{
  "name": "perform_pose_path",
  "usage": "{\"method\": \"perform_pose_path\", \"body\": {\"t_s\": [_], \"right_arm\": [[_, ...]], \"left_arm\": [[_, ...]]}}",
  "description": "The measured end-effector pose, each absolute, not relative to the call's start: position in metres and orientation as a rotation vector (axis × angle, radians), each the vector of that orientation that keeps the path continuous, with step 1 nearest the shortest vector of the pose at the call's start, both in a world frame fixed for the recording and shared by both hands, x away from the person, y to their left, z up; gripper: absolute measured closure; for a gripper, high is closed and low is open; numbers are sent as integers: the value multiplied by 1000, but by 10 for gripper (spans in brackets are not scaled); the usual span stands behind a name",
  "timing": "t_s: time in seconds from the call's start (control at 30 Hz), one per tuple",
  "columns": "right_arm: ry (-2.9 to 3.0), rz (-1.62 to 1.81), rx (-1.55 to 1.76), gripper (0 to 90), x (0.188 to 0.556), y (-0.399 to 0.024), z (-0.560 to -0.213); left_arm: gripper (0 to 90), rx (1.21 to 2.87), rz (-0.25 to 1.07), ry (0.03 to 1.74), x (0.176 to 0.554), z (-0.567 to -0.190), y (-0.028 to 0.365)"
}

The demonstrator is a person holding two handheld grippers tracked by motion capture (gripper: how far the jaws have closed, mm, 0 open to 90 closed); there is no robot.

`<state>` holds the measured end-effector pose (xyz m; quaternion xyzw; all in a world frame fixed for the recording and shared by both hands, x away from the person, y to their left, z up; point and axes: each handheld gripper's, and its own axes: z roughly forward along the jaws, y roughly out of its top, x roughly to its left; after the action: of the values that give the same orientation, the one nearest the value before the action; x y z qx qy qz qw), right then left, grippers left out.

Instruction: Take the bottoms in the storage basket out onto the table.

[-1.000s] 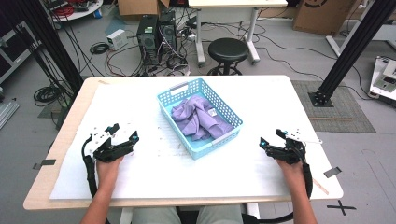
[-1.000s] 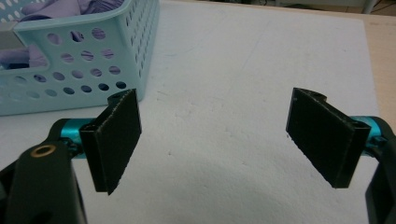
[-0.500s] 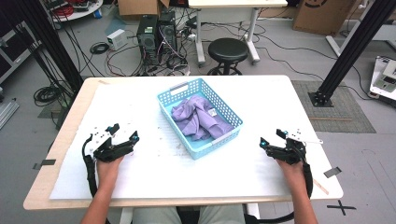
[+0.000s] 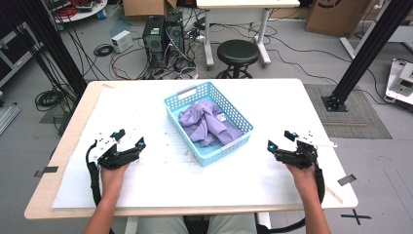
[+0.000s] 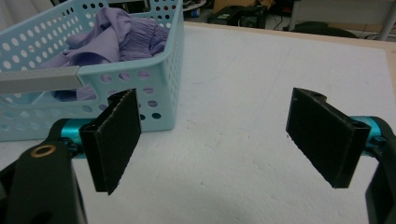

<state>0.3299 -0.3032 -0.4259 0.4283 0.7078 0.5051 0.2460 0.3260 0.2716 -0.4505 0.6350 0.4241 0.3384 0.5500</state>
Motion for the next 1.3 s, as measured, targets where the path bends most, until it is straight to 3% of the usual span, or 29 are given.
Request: {"method": "perform_pose_path", "body": {"t_s": [0.43, 0.83, 1.3], "right_arm": [[1992, 1478, 1058, 182, 352, -276, -387], [2106, 1489, 895, 182, 392, -213, -345], [2297, 1397, 842, 182, 447, -133, -338]], "left_arm": [[165, 1501, 797, 1001, 326, -451, 271], [165, 1503, 795, 1000, 326, -451, 271], [165, 1505, 791, 994, 326, -451, 272]]}}
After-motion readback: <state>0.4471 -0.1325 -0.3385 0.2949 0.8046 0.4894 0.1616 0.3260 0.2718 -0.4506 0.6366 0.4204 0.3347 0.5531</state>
